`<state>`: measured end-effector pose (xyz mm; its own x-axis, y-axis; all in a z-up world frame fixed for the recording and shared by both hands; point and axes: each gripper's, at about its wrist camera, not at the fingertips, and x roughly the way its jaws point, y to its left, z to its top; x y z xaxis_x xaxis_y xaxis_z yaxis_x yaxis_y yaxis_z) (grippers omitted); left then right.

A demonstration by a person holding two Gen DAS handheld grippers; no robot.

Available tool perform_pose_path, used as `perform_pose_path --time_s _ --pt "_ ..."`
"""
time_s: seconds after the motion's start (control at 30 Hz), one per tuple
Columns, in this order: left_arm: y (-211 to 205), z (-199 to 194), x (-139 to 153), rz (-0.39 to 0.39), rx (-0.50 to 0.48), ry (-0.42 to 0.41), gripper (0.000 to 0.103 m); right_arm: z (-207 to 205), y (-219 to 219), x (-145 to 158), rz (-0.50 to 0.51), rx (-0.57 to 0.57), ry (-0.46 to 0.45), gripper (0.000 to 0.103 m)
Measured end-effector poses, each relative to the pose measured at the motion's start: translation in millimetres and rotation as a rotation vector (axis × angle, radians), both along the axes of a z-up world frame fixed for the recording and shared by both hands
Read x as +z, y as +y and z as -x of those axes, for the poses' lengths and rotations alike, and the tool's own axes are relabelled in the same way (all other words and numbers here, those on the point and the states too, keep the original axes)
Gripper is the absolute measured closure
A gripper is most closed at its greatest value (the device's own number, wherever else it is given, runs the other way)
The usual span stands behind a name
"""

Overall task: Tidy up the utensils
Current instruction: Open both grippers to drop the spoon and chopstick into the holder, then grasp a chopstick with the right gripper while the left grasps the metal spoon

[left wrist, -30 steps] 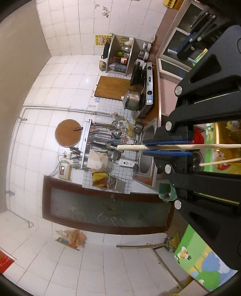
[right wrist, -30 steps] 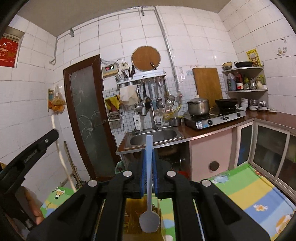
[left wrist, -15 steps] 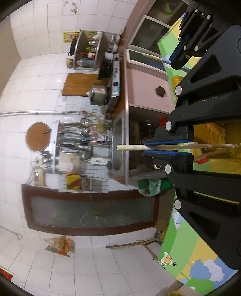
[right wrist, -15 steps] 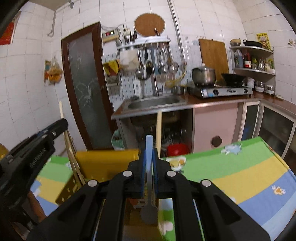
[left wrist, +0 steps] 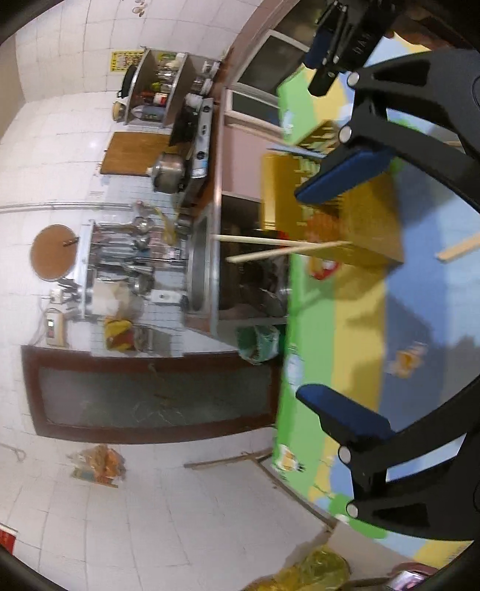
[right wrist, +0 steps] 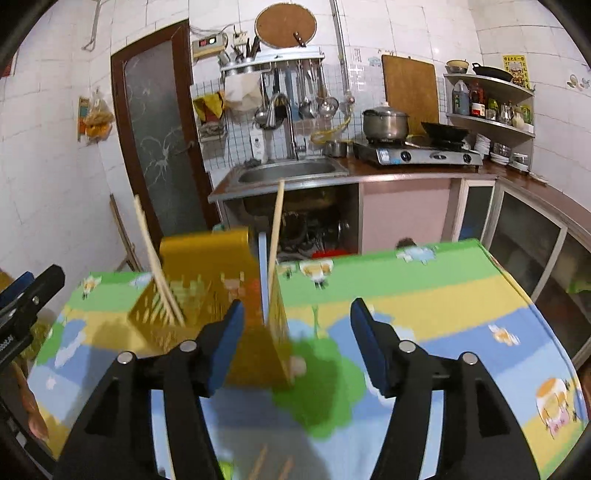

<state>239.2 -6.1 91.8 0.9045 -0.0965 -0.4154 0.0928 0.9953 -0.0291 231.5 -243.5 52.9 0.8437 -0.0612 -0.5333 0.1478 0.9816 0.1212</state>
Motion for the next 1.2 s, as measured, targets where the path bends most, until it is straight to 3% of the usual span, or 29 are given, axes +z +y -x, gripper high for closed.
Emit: perform_pose_path --time_s 0.4,0.7,0.87,0.93,1.03,1.2 --pt "19.6 41.2 -99.7 -0.055 0.032 0.260 0.006 51.5 6.8 -96.5 -0.023 -0.054 0.232 0.041" --pt "21.5 45.2 -137.7 -0.075 0.048 0.373 0.006 52.2 31.2 -122.6 0.010 -0.052 0.314 0.043" --pt "19.5 48.0 -138.4 -0.066 0.042 0.390 0.006 48.0 42.4 -128.1 0.017 -0.057 0.359 0.072" --pt "17.0 48.9 -139.1 -0.060 0.036 0.404 0.006 47.2 46.3 -127.9 0.011 -0.041 0.356 0.092" --pt "10.6 50.9 -140.9 -0.065 0.029 0.421 0.006 48.9 44.9 -127.5 -0.003 -0.018 0.348 0.097" --pt "-1.8 53.5 -148.5 -0.090 0.020 0.452 0.006 53.6 30.0 -127.8 -0.020 -0.008 0.346 0.097"
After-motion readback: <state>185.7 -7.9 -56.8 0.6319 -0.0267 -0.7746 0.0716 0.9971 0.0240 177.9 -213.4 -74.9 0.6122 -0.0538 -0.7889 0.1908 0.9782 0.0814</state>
